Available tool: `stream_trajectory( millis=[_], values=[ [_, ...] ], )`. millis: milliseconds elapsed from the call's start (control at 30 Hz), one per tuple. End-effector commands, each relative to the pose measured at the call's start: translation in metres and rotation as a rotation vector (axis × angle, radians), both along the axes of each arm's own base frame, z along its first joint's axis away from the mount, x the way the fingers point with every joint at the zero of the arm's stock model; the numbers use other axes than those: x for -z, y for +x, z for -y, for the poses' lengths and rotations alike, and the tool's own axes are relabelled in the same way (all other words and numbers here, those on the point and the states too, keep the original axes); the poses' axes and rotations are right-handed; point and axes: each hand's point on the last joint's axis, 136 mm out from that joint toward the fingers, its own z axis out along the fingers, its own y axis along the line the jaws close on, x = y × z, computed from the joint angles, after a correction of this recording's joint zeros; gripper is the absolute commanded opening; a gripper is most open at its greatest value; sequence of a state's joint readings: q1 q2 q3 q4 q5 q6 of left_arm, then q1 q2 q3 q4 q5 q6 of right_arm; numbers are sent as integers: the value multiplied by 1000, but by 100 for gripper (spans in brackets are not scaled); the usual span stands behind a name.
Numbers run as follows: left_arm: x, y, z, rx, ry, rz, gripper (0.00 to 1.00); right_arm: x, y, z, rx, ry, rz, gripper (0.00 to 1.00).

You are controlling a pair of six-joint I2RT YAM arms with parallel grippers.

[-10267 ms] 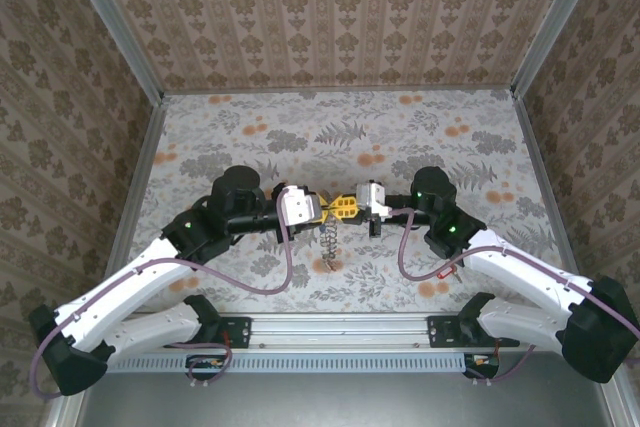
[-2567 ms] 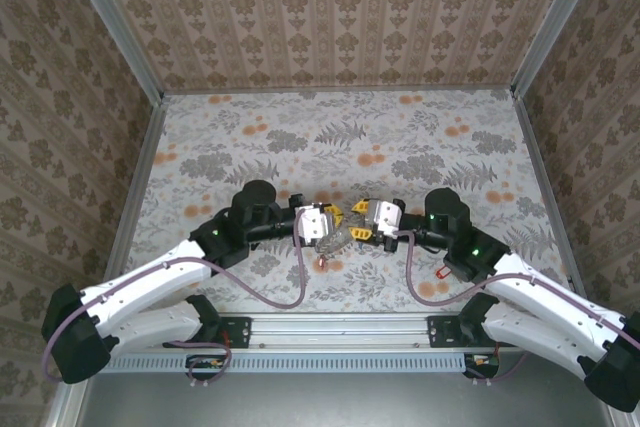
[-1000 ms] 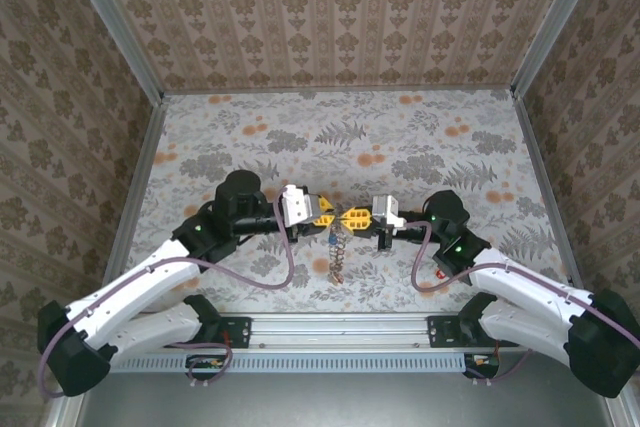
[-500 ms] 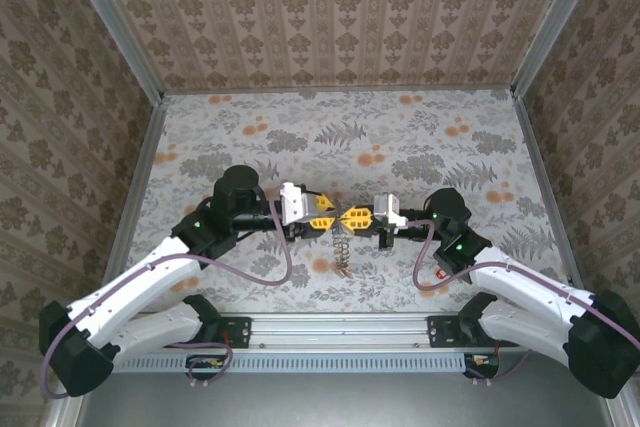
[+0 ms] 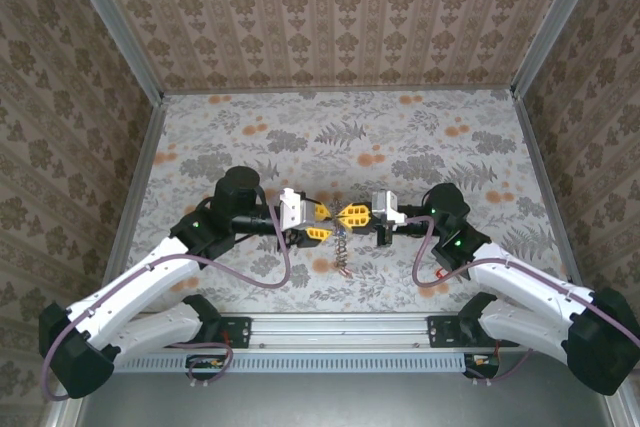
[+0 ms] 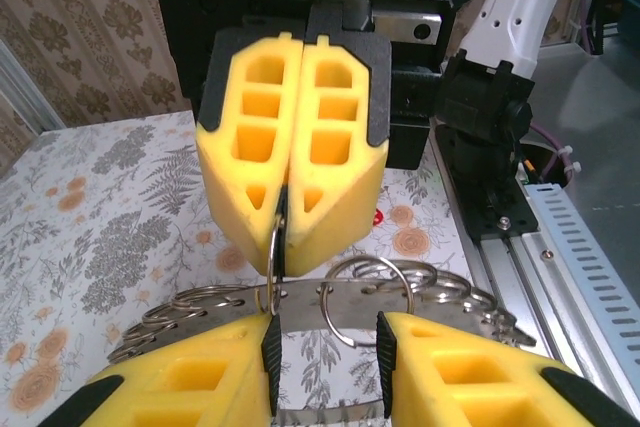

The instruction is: Put the keys on the keyring

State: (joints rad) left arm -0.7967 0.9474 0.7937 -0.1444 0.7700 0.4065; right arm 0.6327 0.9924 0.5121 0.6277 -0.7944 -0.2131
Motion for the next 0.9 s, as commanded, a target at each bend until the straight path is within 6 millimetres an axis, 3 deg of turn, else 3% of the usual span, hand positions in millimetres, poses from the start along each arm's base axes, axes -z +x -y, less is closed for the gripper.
stream_trajectory(
  millis=[0, 867],
  values=[
    [-7, 2, 3, 8, -49, 23, 34, -28, -3, -1, -27, 40, 95, 0],
    [-12, 18, 1, -99, -74, 35, 23, -18, -9, -2, -63, -8, 99, 0]
  ],
)
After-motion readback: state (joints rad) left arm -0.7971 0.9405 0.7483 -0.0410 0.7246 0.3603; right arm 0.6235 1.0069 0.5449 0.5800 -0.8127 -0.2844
